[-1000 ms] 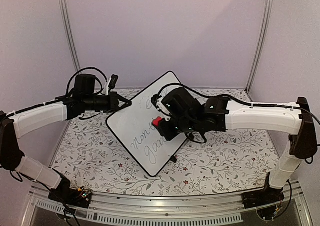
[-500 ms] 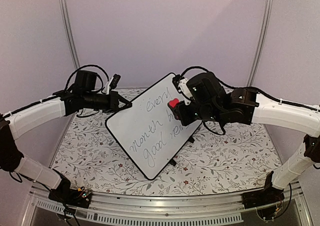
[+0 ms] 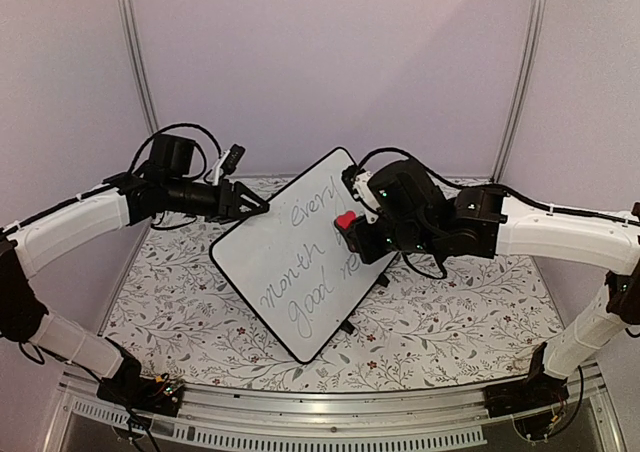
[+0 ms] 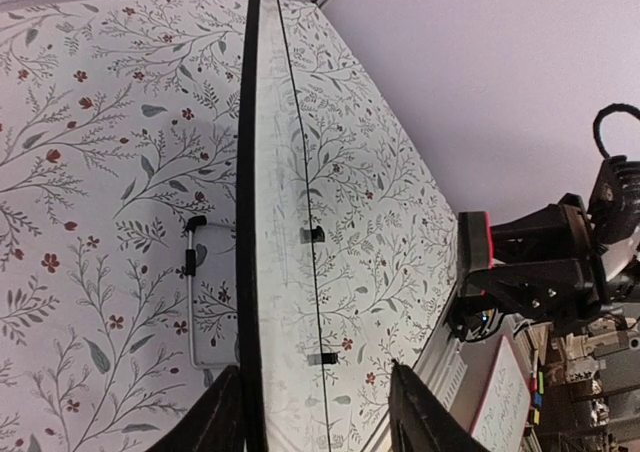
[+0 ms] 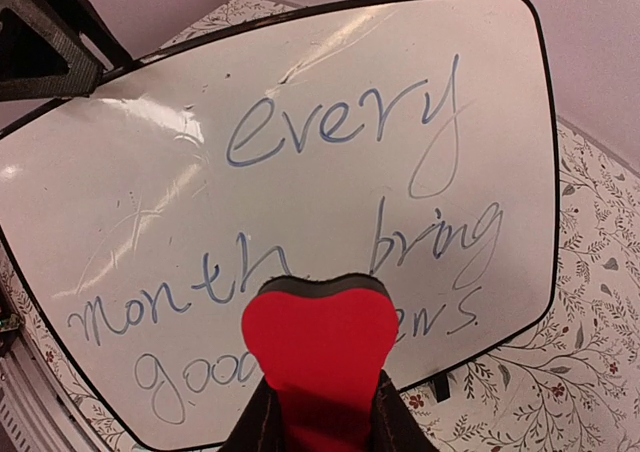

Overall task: Erase the whiteboard
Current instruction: Erase the whiteboard at the center of the board.

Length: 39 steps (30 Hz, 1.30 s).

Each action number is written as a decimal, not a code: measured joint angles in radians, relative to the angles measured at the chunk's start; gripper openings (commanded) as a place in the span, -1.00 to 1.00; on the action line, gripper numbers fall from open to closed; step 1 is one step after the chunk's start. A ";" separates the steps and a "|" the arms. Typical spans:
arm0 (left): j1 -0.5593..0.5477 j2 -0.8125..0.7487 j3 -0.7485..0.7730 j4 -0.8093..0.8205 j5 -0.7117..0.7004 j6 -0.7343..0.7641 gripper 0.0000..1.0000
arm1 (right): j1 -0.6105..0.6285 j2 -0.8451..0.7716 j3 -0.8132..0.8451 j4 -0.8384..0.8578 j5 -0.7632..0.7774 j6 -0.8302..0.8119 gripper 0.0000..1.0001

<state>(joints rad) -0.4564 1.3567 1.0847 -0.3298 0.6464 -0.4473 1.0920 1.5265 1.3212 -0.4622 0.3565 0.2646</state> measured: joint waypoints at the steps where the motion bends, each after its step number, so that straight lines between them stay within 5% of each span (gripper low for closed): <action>1: 0.000 0.006 0.008 0.000 0.000 0.000 0.02 | 0.000 0.000 -0.002 0.000 0.000 0.002 -0.86; 6: 0.000 0.055 0.051 0.006 -0.005 -0.002 0.34 | 0.000 0.000 -0.009 0.004 0.000 0.009 -0.85; 13: 0.000 0.171 0.145 0.012 -0.031 -0.002 0.37 | 0.000 0.028 0.013 0.024 -0.004 -0.008 -0.83; 23: 0.005 0.243 0.175 0.051 0.003 -0.007 -0.27 | -0.015 0.186 0.197 0.051 -0.082 -0.157 -0.82; 32: 0.006 0.279 0.203 0.052 0.033 -0.018 -0.49 | -0.080 0.296 0.328 0.050 -0.154 -0.195 -0.83; 39: 0.006 0.335 0.255 0.034 0.042 -0.017 -0.86 | -0.148 0.322 0.358 -0.004 -0.193 -0.197 -0.83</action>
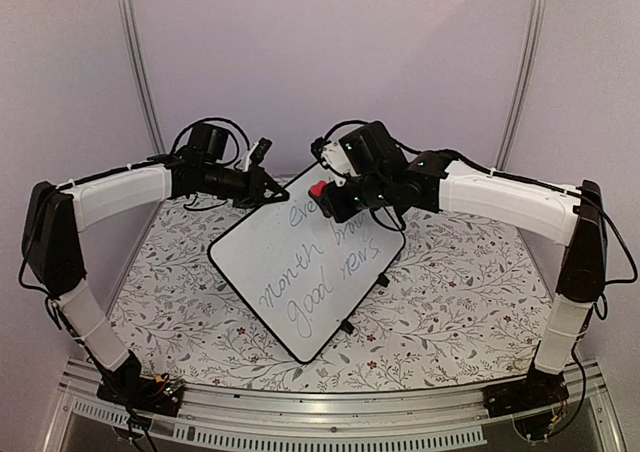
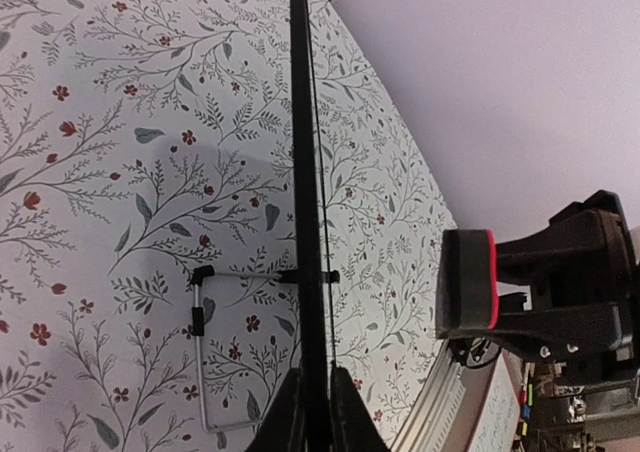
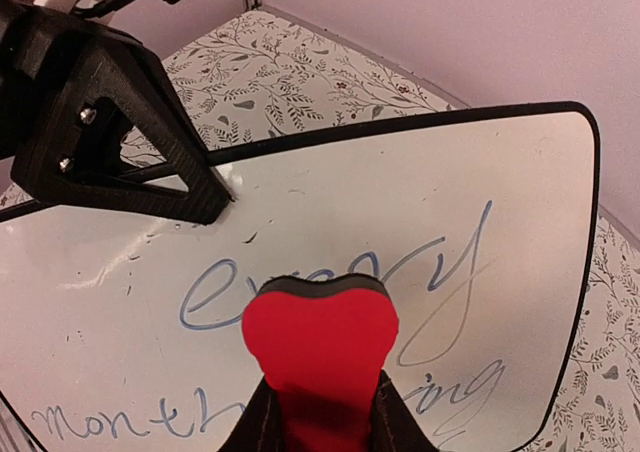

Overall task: Erase the whiteboard
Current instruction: Erase the whiteboard at the center of the board.

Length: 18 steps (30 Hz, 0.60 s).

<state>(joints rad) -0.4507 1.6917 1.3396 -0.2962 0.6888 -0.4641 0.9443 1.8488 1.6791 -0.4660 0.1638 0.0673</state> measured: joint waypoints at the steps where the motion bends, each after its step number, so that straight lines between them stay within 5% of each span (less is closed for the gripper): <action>1: 0.000 0.002 0.000 -0.001 -0.001 0.000 -0.87 | -0.005 0.000 0.002 0.002 0.000 -0.002 -0.83; 18: 0.000 -0.042 -0.080 0.078 -0.026 -0.037 -1.00 | 0.076 0.000 -0.096 0.069 -0.016 0.048 -0.84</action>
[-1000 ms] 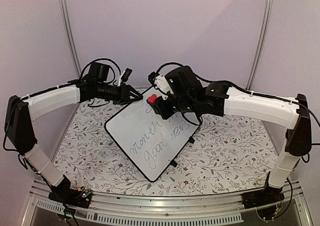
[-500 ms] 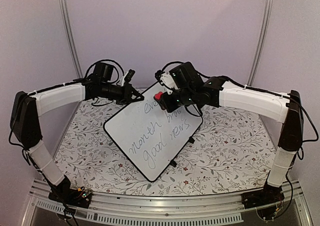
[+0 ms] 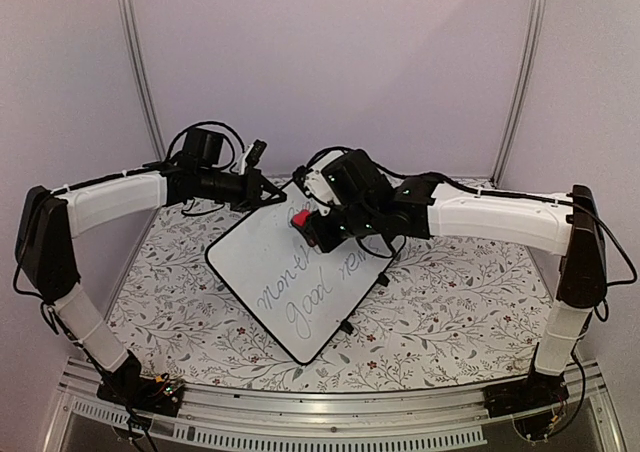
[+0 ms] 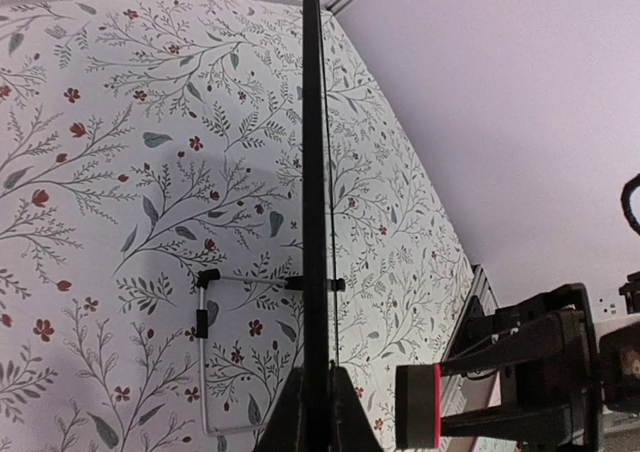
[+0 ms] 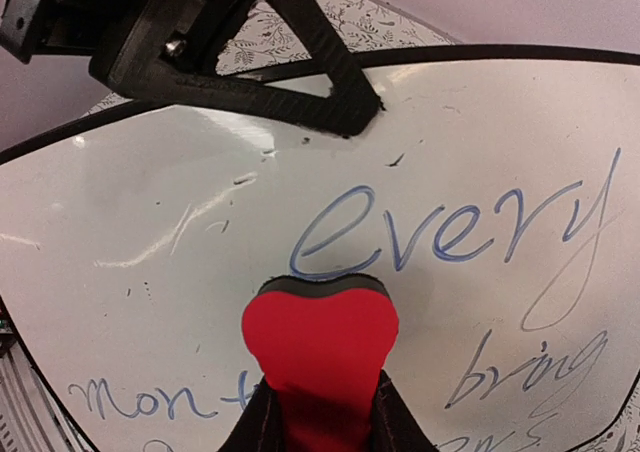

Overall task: Erase the whiteboard
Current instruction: Erase the whiteboard at the center of the board.

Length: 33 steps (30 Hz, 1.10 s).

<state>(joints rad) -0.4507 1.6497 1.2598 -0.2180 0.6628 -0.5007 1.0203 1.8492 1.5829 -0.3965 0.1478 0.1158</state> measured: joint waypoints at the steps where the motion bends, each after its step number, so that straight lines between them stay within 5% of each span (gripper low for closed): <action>1: -0.001 -0.001 -0.001 0.000 0.000 0.000 -1.00 | 0.010 0.002 0.000 0.003 0.002 0.001 -0.84; 33: -0.005 -0.006 -0.014 0.018 0.006 -0.003 -1.00 | 0.035 0.045 -0.048 0.054 0.048 0.084 -0.88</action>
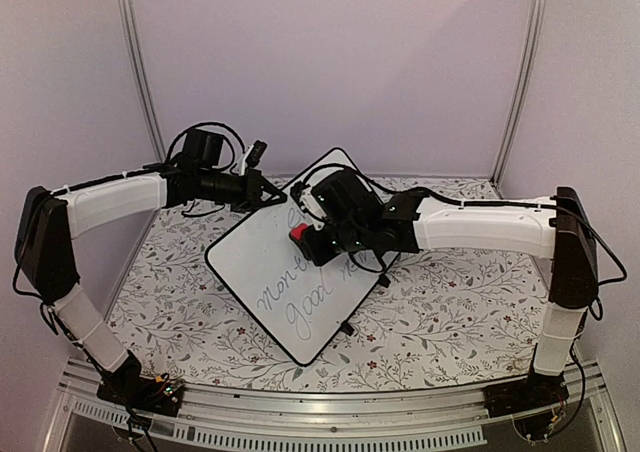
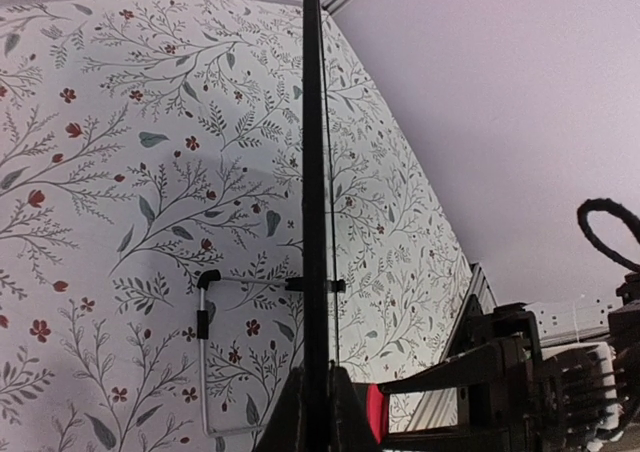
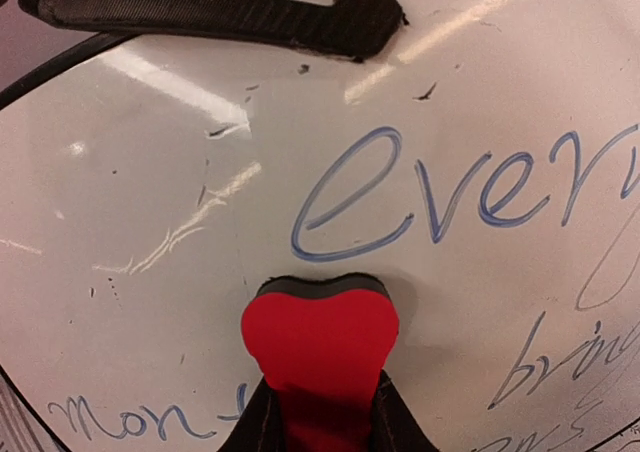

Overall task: Erase the whiteboard
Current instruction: Erase the whiteboard at the center of the board.

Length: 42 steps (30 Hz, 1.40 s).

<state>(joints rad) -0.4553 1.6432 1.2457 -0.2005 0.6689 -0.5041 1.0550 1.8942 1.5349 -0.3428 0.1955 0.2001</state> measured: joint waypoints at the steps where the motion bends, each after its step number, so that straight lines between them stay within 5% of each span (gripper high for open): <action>1: 0.000 0.000 0.000 0.000 -0.001 0.000 -1.00 | -0.002 0.005 0.007 -0.001 0.000 -0.001 -0.88; 17: 0.000 0.004 -0.002 0.005 -0.004 -0.005 -1.00 | -0.048 0.101 0.208 -0.013 -0.024 -0.042 -0.91; 31: 0.002 0.006 -0.002 0.006 -0.004 -0.006 -1.00 | -0.050 -0.009 -0.051 0.087 -0.042 -0.016 -0.92; 42: 0.002 0.006 -0.002 0.009 0.001 -0.006 -1.00 | -0.051 -0.007 -0.018 0.046 -0.044 -0.017 -0.92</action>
<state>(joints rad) -0.4538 1.6497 1.2434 -0.1917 0.6697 -0.5098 1.0035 1.8870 1.5169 -0.2970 0.1516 0.1829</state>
